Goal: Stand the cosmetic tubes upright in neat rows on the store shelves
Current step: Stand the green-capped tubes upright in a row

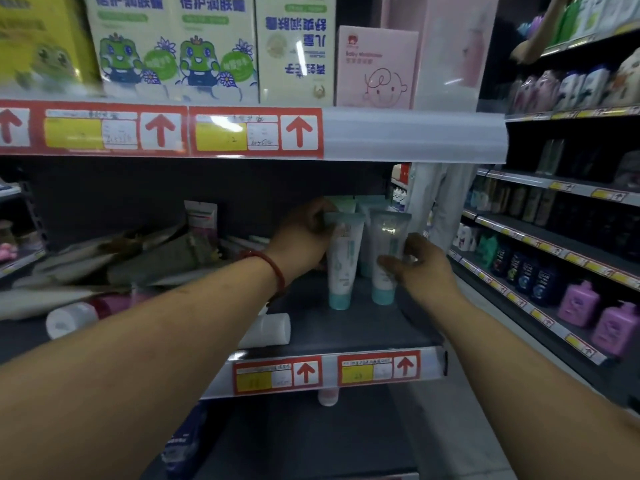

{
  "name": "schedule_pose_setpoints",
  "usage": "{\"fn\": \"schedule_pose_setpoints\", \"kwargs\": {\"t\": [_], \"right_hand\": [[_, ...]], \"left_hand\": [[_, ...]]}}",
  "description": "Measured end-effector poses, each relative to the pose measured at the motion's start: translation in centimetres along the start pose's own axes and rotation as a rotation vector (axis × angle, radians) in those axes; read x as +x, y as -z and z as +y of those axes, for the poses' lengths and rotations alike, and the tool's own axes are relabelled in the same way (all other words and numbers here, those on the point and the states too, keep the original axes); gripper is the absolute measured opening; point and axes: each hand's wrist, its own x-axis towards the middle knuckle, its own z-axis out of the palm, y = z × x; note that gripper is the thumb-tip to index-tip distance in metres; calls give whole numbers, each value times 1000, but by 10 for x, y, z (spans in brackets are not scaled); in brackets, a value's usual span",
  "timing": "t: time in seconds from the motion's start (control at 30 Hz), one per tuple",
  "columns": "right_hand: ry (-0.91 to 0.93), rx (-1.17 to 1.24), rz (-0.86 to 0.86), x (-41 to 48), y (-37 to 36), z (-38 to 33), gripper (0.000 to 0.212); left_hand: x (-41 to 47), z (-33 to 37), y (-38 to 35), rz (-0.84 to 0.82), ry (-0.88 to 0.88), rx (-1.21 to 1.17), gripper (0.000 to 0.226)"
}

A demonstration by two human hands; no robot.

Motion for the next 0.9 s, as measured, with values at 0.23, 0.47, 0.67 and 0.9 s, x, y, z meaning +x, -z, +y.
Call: {"fn": "schedule_pose_setpoints", "kwargs": {"t": [0.23, 0.47, 0.67, 0.9], "right_hand": [[25, 21, -26, 19, -2, 6, 23], [-138, 392, -157, 19, -11, 28, 34], [-120, 374, -135, 23, -15, 45, 33], [-107, 287, -142, 25, -18, 54, 32]], "left_hand": [[-12, -21, -10, -228, 228, -89, 51], [-22, -22, -41, -119, 296, -95, 42], [-28, -39, -79, 86, 192, -56, 35], [-35, -49, -88, 83, 139, -259, 41]]}}
